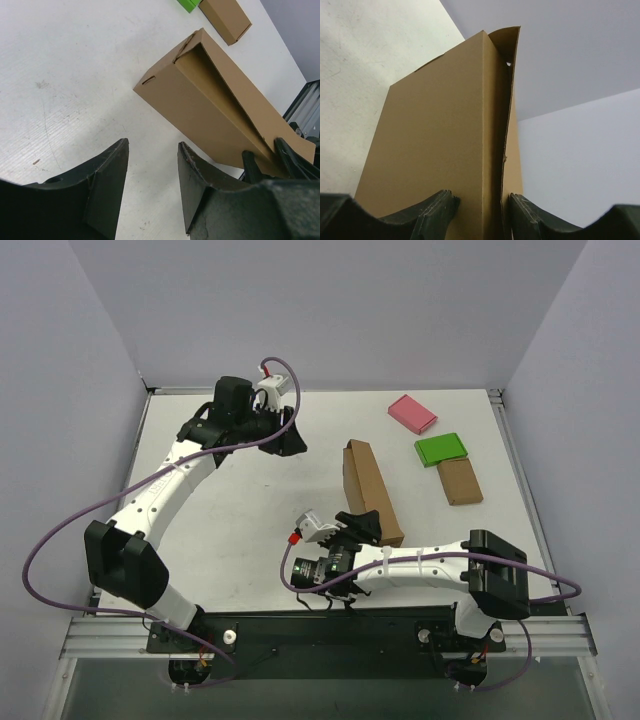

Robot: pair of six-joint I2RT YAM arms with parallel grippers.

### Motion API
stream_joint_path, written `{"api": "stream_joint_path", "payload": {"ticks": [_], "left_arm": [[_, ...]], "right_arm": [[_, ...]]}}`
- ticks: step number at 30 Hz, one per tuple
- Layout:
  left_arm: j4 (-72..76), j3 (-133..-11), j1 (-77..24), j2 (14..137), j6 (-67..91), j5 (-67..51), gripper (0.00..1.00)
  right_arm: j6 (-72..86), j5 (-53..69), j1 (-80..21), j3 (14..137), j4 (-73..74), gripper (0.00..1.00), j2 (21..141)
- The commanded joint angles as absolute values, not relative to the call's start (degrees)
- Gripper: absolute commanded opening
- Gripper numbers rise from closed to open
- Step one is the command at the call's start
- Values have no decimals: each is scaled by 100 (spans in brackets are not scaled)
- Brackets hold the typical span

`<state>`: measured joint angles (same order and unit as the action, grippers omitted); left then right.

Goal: Fold the paper box

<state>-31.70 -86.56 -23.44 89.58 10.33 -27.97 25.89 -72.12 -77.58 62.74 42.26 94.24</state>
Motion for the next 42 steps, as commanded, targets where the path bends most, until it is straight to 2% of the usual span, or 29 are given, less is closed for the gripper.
{"api": "stream_joint_path", "payload": {"ticks": [1,8,14,18,32,42], "left_arm": [[-2348,-8228,-2145,8657,1274,-3242,55],[-1162,-7665,-1802,8552,1748,-4095,65],[-231,-7436,-1775,8622,2381,-4526,69],[334,-7365,-1916,8814,2821,-4597,70],[9,-8629,-2592,9913,2716,-4403,75],[-132,-9062,-2821,10652,2794,-4473,79]], "right_arm": [[2646,-6600,-8086,5872,3860,32,9124],[1241,-6258,-8121,4713,1622,34,7868],[89,-6021,-8200,4272,555,35,7559],[53,-5863,-8235,4193,352,35,7576],[184,-5528,-8077,3586,211,38,6689],[650,-5476,-7980,3595,729,38,6574]]}}
